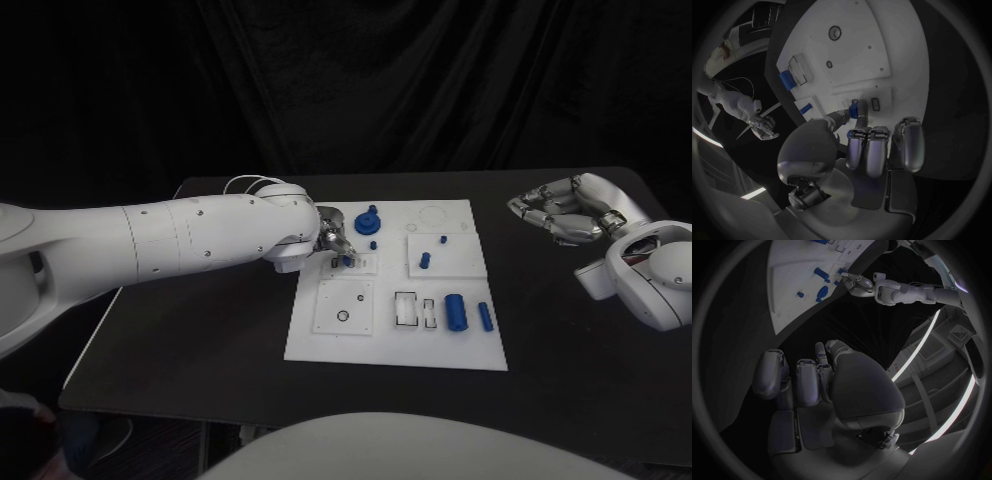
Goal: Assemble the parts on the task board
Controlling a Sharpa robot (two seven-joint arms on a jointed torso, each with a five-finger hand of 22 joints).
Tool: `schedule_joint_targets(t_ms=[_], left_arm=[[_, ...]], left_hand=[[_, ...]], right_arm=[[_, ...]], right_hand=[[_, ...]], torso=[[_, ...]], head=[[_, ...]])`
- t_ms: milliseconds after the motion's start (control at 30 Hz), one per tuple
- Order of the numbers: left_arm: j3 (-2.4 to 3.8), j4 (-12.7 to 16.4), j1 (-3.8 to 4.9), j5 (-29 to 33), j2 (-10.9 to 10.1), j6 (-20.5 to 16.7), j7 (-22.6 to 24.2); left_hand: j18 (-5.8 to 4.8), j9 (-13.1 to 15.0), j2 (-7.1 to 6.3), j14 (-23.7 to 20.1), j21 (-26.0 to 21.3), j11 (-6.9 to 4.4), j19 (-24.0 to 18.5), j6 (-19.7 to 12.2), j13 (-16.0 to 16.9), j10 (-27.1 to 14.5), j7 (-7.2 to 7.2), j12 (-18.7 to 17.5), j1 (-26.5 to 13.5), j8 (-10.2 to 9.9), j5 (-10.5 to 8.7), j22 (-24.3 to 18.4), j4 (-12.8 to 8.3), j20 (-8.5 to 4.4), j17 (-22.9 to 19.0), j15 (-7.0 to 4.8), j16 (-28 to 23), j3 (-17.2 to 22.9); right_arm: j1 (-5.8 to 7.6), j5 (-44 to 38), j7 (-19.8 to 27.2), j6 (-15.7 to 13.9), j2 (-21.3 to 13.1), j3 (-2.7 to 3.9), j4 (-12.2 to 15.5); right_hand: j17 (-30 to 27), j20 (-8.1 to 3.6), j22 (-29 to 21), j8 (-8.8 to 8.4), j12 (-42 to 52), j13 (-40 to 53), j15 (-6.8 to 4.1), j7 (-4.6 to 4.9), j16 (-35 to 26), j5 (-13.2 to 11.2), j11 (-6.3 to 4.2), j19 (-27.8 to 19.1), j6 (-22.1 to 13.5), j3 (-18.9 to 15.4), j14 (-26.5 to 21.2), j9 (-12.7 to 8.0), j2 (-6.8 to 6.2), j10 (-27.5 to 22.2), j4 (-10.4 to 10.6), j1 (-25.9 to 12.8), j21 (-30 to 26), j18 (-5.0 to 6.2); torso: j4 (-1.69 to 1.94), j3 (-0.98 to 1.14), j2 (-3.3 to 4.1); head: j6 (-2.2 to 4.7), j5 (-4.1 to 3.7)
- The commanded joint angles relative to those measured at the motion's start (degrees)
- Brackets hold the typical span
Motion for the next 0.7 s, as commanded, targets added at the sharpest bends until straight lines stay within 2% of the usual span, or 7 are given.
schedule_joint_targets(t_ms=[33,700], left_arm=[[-0.26,0.1,-0.51,0.0,0.1,-0.4,0.7],[-0.26,-0.2,-0.64,0.0,0.4,-0.2,1.5]], left_hand=[[-0.27,0.1,0.54,6.0,-0.3,0.13,-0.3,-0.1,15.1,6.2,-0.12,0.2,-0.2,-0.2,-0.18,1.7,-2.0,0.11,15.1,-0.01,-0.3,2.3],[-0.14,0.1,0.78,6.0,-0.6,0.15,-0.7,0.0,15.1,6.2,-0.1,0.2,-0.5,-0.3,-0.25,1.3,-1.9,0.11,15.1,0.0,-0.3,2.6]], right_arm=[[-0.13,-0.3,-1.0,0.4,0.0,0.04,0.0],[-0.13,-0.3,-1.5,0.9,0.0,0.04,-0.1]], right_hand=[[2.2,-0.09,7.1,-0.3,-0.2,1.4,-0.04,0.23,-0.4,0.2,0.07,-0.3,0.0,0.0,2.0,0.1,-0.02,-0.4,-0.4,0.5,-0.3,0.87],[2.1,-0.09,7.1,-0.36,-0.3,1.2,-0.03,0.27,-0.5,0.4,0.08,-0.3,-0.2,0.1,1.9,0.1,0.01,-0.6,-0.5,0.7,-0.5,0.91]], torso=[[-0.02,-0.01,0.01],[-0.01,-0.01,0.03]], head=[[0.0,0.05],[0.0,0.05]])
